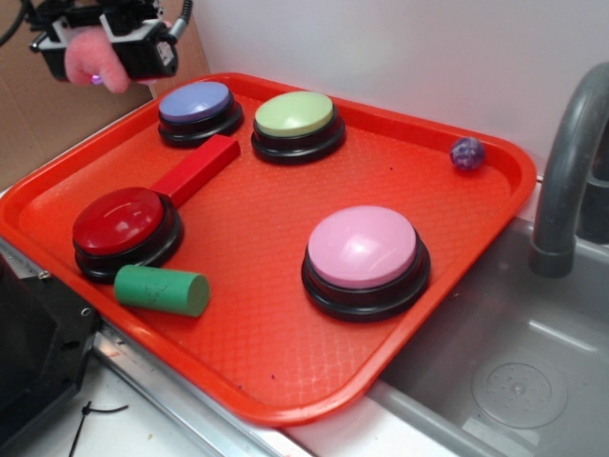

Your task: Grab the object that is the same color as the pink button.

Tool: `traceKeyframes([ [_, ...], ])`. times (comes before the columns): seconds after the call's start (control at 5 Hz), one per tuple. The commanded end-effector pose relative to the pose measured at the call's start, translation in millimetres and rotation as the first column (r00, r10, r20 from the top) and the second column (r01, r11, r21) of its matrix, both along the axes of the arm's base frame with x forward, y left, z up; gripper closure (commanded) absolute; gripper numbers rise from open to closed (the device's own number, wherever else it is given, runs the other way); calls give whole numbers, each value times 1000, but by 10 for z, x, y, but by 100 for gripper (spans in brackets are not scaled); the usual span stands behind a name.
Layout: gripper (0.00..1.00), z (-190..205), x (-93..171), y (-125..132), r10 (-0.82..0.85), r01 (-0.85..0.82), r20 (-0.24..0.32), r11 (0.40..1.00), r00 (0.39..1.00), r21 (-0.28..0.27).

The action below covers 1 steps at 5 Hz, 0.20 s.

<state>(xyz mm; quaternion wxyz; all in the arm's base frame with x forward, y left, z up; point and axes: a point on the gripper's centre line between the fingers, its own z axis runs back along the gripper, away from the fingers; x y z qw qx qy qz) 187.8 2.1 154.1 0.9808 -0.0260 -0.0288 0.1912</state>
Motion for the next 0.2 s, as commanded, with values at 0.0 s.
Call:
traceKeyframes([
  [0.0, 100, 244, -125, -72, -209, 208, 38, 978, 977, 13],
])
